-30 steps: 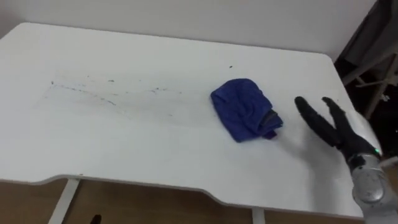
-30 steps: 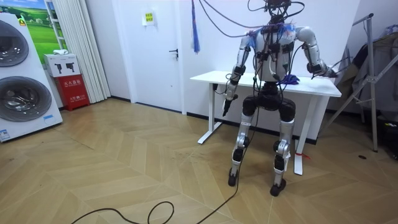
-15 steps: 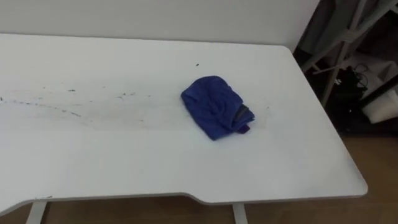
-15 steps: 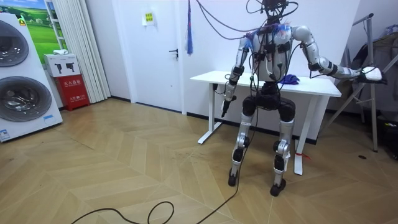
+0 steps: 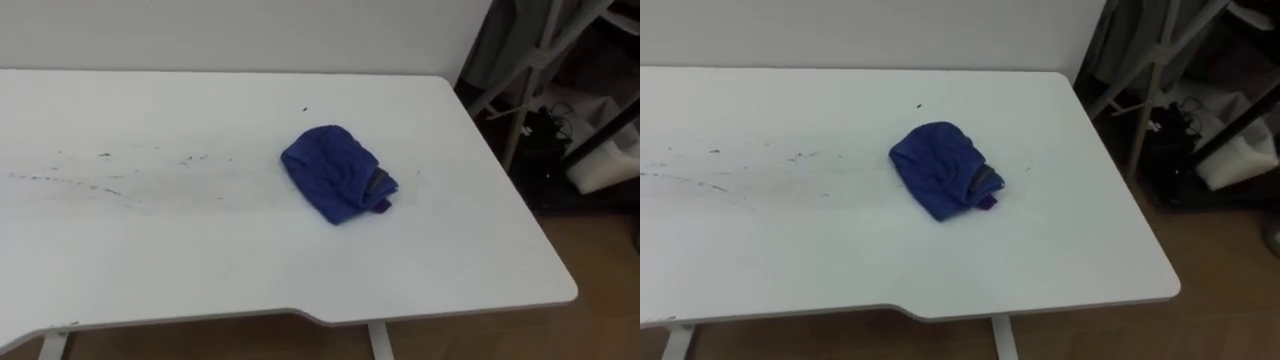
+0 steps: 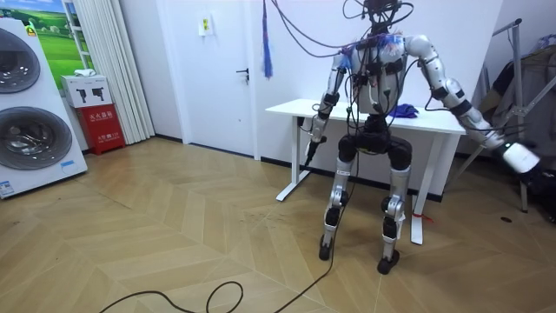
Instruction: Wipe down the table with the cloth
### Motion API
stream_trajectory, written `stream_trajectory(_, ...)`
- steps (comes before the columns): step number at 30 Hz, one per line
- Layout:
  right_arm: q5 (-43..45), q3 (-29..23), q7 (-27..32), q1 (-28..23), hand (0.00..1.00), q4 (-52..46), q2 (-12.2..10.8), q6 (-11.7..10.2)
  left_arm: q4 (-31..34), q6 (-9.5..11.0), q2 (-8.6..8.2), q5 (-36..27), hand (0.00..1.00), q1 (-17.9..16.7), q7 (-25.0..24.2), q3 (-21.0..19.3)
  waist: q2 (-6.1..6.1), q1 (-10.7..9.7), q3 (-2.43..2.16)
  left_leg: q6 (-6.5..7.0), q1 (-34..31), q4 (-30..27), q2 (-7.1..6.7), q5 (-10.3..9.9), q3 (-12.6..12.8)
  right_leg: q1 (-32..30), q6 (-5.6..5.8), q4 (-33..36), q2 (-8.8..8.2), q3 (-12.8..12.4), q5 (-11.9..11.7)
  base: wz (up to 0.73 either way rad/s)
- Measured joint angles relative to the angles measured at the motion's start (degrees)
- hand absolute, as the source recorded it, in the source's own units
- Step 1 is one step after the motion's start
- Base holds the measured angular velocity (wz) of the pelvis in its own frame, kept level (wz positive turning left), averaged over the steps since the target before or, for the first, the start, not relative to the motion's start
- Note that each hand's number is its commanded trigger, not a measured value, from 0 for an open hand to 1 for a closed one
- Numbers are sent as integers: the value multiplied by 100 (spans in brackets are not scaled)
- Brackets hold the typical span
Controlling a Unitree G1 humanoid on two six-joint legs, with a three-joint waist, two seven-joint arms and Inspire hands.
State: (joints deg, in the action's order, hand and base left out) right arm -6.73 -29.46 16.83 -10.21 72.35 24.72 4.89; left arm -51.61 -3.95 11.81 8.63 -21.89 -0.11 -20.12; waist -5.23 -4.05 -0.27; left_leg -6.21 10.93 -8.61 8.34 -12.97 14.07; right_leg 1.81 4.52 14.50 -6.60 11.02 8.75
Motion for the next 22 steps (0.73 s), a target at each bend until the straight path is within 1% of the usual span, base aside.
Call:
stream_trajectory(1, -1, 111, -52, -33, 0, 61, -64, 30, -38, -31, 1, 2, 0, 7, 20, 41, 3, -8, 0, 1, -1, 0, 0, -5, -3, 8, 4, -15, 0, 7, -2, 0)
stream_trajectory(2, 5, 275, -155, -107, 0, 121, -263, 79, -46, -72, -17, 28, 0, 15, 84, 125, 35, 2, -19, 4, -1, 2, 0, -19, -2, 24, 20, -63, 7, 6, -13, 0)
stream_trajectory(3, 27, 488, -260, -166, 0, 127, -487, 129, -127, -69, -21, 48, 0, 35, 172, 239, 55, 24, -24, 6, 14, 5, -1, -32, 1, 42, 28, -81, 11, -1, -23, 0)
stream_trajectory(4, 37, 620, -319, -174, 0, 152, -594, 148, -203, -70, -20, 52, 0, 40, 220, 295, 78, 33, -28, 6, 36, 8, -1, -36, 1, 62, 35, -85, 14, -2, -28, 0)
stream_trajectory(5, 87, 916, -426, -187, 0, 230, -799, 185, -367, -73, -19, 113, 0, 117, 284, 417, 87, 51, -22, 4, 87, 10, 0, -46, -4, 122, 38, -101, 18, 4, -30, 0)
stream_trajectory(6, 272, 1198, -528, -236, 0, 302, -975, 228, -491, -76, -40, 343, 0, 212, 349, 538, 137, 106, -32, 5, 112, 9, 4, -68, -5, 146, 40, -100, 23, 8, -30, 0)
stream_trajectory(7, 372, 1340, -571, -207, 0, 311, -1054, 249, -531, -76, -60, 454, 0, 263, 372, 584, 162, 158, -24, 6, 122, 13, 3, -78, -4, 150, 43, -100, 24, 7, -32, 0)
stream_trajectory(8, 534, 1612, -646, -206, 0, 311, -1176, 292, -555, -77, -134, 613, 0, 315, 448, 621, 221, 227, -16, 11, 137, 12, 3, -89, -7, 162, 48, -98, 25, 14, -35, 0)
stream_trajectory(9, 751, 1840, -702, -161, 0, 303, -1242, 345, -578, -86, -188, 724, 0, 341, 532, 766, 297, 277, -16, 18, 150, 3, 2, -102, -8, 182, 55, -100, 22, 23, -40, 0)
stream_trajectory(10, 872, 1977, -717, -113, 0, 302, -1255, 365, -583, -89, -209, 729, 0, 341, 578, 867, 328, 290, -7, 20, 169, 7, 1, -104, -8, 200, 59, -103, 20, 34, -42, 0)
stream_trajectory(11, 1181, 2173, -745, 10, 0, 296, -1273, 397, -628, -101, -244, 735, 0, 359, 634, 1021, 376, 298, 9, 21, 185, 11, 2, -107, -12, 221, 60, -103, 16, 43, -42, 0)
stream_trajectory(12, 1531, 2324, -759, 158, 0, 209, -1289, 402, -659, -132, -258, 848, 0, 376, 673, 1161, 454, 319, 27, 21, 183, 12, 1, -107, -13, 222, 60, -104, 15, 47, -42, 0)
stream_trajectory(13, 1707, 2415, -760, 211, 0, 110, -1294, 401, -659, -146, -269, 959, 0, 384, 704, 1219, 492, 334, 41, 21, 175, 16, 1, -107, -20, 222, 60, -107, 16, 55, -42, 0)
stream_trajectory(14, 1959, 2606, -751, 339, 0, -51, -1294, 392, -673, -173, -294, 1041, 0, 428, 778, 1334, 569, 392, 52, 21, 157, 29, 0, -107, -32, 222, 60, -122, 18, 63, -42, 4)
stream_trajectory(15, 2076, 2826, -727, 466, 0, -221, -1294, 392, -751, -204, -314, 1077, 0, 545, 858, 1497, 596, 496, 47, 21, 129, 14, 0, -107, -55, 219, 60, -132, 17, 73, -42, 6)
stream_trajectory(16, 2082, 2951, -723, 529, 0, -334, -1302, 392, -776, -206, -321, 1111, 0, 586, 868, 1574, 623, 553, 58, 21, 106, 2, 0, -107, -73, 212, 60, -145, 17, 81, -41, 12)
stream_trajectory(17, 2031, 3222, -710, 653, 0, -564, -1329, 344, -785, -204, -348, 1244, 0, 673, 874, 1670, 653, 643, 67, 21, 40, -8, -1, -106, -150, 207, 51, -209, 26, 103, -50, 22)
stream_trajectory(18, 1920, 3431, -711, 761, 0, -648, -1393, 187, -784, -203, -358, 1374, 0, 694, 883, 1757, 657, 681, 62, 22, -24, -22, -2, -104, -258, 222, 48, -263, 26, 186, -58, 27)
stream_trajectory(19, 1841, 3530, -726, 798, 0, -670, -1429, 99, -781, -204, -359, 1421, 0, 696, 899, 1815, 637, 709, 52, 23, -49, -27, -2, -102, -317, 240, 47, -289, 27, 233, -61, 36)
stream_trajectory(20, 1727, 3666, -785, 876, 0, -734, -1519, -11, -774, -207, -388, 1496, 0, 689, 942, 1853, 612, 768, 41, 25, -110, -76, -2, -99, -408, 252, 50, -306, 20, 310, -59, 44)
stream_trajectory(21, 1643, 3747, -853, 905, 0, -782, -1617, -65, -764, -235, -424, 1612, 0, 668, 972, 1858, 567, 779, 40, 28, -163, -106, -9, -97, -522, 296, 63, -327, 0, 413, -50, 47)
stream_trajectory(22, 1602, 3780, -887, 903, 0, -795, -1668, -89, -762, -253, -441, 1645, 0, 651, 972, 1859, 557, 787, 37, 29, -175, -109, -14, -96, -575, 335, 69, -362, -8, 476, -46, 31)
